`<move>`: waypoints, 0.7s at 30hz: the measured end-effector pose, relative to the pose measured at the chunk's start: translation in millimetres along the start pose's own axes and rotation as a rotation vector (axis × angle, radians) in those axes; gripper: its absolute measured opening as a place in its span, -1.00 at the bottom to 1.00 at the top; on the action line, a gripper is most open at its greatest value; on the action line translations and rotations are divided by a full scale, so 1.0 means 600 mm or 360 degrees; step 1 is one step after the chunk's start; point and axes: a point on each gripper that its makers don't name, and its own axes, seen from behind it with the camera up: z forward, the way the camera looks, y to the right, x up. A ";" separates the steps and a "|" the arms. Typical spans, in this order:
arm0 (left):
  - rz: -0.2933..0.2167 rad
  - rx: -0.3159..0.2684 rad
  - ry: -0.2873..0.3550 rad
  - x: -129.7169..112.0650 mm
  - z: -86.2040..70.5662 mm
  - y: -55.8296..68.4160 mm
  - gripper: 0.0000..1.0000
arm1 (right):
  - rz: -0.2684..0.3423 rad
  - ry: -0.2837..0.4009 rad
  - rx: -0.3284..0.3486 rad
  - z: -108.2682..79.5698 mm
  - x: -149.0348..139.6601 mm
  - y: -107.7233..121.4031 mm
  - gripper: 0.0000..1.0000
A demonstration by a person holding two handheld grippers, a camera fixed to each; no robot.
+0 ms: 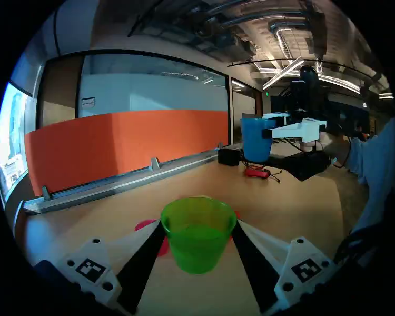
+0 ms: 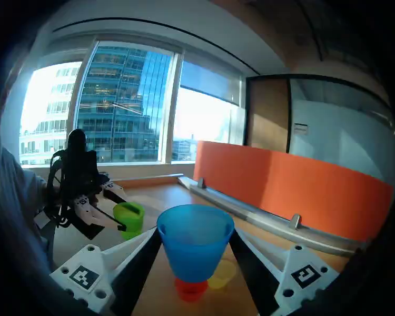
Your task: Pour water
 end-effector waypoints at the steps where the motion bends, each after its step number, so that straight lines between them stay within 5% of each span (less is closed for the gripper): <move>1: 0.0002 -0.0003 -0.0012 -0.005 0.001 0.001 0.72 | 0.0004 -0.0009 0.0005 -0.001 -0.007 0.000 0.82; 21: 0.0039 -0.0038 -0.0281 -0.107 0.029 0.005 0.72 | 0.0045 -0.0279 0.0115 -0.009 -0.155 -0.018 0.84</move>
